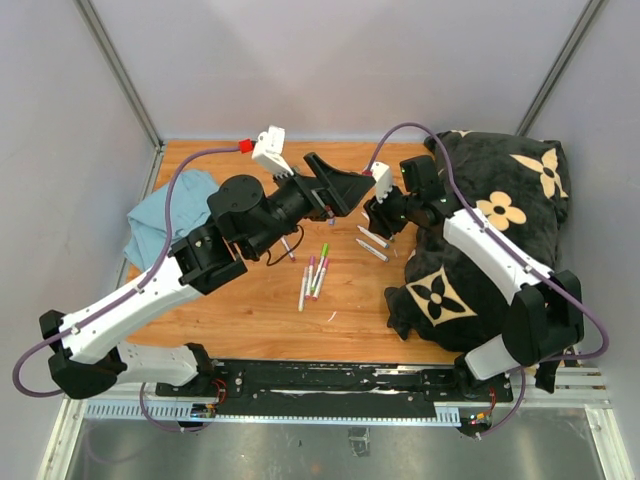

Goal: Open the pen caps
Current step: Pick up the pen from the center of the board.

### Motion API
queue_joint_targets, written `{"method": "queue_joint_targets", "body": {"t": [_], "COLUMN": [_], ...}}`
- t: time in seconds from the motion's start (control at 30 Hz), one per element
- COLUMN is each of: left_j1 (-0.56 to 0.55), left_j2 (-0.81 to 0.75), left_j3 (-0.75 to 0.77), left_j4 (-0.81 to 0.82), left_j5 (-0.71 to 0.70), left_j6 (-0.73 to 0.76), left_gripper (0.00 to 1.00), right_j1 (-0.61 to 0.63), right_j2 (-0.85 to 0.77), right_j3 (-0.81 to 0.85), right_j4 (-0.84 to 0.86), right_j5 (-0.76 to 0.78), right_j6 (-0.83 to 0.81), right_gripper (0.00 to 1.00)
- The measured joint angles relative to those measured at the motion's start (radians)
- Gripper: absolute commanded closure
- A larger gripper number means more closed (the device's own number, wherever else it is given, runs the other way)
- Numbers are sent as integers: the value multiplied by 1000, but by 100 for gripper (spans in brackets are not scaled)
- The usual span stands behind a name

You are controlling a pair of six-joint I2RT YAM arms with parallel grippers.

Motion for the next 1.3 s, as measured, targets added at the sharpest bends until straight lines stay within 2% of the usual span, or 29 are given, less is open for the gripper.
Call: {"method": "queue_joint_targets", "body": {"t": [0.1,0.2,0.4,0.5,0.63,0.9,1.3], "left_j1": [-18,-21,-21,-21,-21,-21,-21], "left_j2": [-9,-76,-340,-417,-472,-486,-422], "left_j3": [-9,-117,-602,-778,-927,-1065,-1080], "left_j4": [3,45,205,248,288,397,447], "left_j5": [-9,-60,-99,-100,-144,-183,-194], "left_j6": [35,118,325,380,409,461,543], "left_gripper": [1,1,1,1,1,1,1], "right_j1": [0,0,-4,-30,-57,-59,-59], "right_j2": [-31,-85,-252,-304,-314,-314,-315], "right_j3": [0,0,-79,-131,-157,-172,-175], "right_j4": [-5,-15,-5,0,11,23,36], "right_j5": [-14,-40,-98,-135,-192,-287,-316], "right_j6": [-2,-8,-43,-58,-64,-69,-81], "right_gripper": [52,51,48,48,47,47,47]}}
